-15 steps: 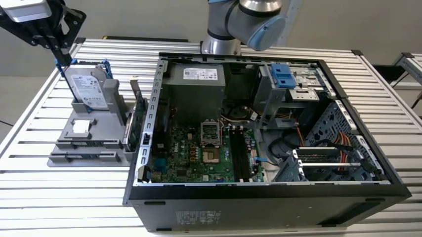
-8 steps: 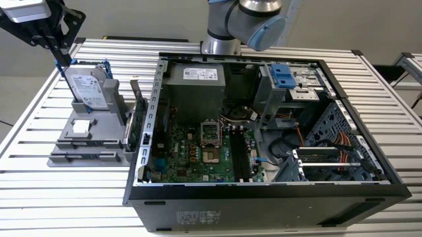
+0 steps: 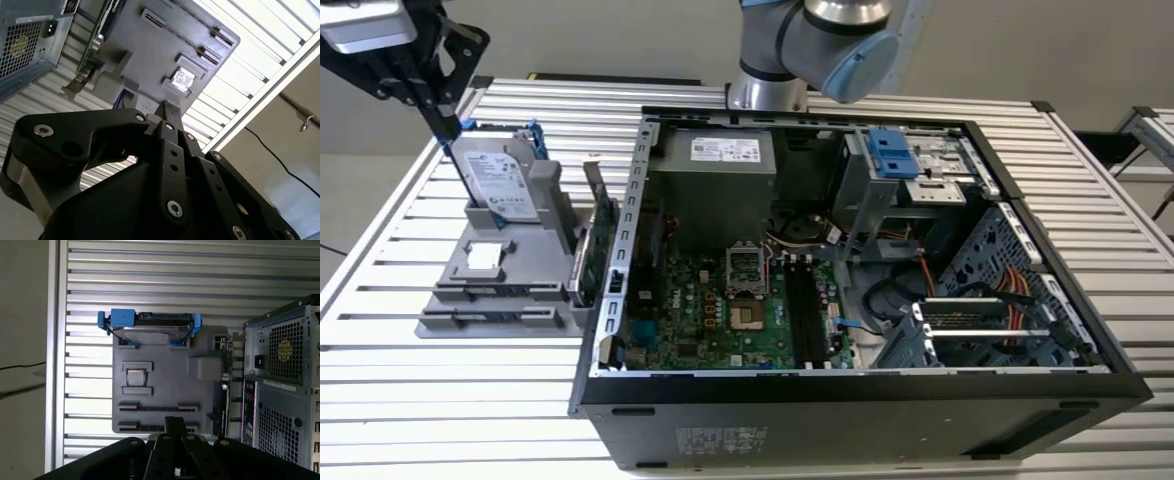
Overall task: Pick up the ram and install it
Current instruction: 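Reach for the ram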
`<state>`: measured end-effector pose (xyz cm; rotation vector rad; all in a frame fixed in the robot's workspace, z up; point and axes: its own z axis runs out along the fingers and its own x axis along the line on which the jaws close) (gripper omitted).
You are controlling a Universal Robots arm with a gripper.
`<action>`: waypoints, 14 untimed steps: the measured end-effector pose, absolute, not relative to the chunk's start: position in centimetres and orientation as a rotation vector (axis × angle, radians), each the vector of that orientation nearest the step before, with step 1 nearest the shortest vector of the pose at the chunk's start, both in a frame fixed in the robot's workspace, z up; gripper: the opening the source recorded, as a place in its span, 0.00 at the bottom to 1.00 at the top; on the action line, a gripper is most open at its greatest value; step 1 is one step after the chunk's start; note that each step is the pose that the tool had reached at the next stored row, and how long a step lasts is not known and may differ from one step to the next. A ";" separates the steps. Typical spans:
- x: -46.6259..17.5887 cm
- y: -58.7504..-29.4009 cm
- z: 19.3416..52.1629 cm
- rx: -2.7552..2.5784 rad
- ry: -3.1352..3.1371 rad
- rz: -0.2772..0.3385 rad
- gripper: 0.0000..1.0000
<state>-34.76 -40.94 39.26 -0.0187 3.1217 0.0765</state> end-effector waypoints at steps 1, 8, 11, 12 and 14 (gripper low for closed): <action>-34.8 -41.1 39.3 -0.019 3.122 0.076 0.00; -34.8 -42.1 39.3 -0.018 3.122 0.077 0.00; -34.8 -42.5 39.3 -0.018 3.122 0.077 0.00; -34.8 -42.7 39.3 -0.017 3.122 0.077 0.00; -34.8 -42.9 39.3 -0.016 3.122 0.078 0.00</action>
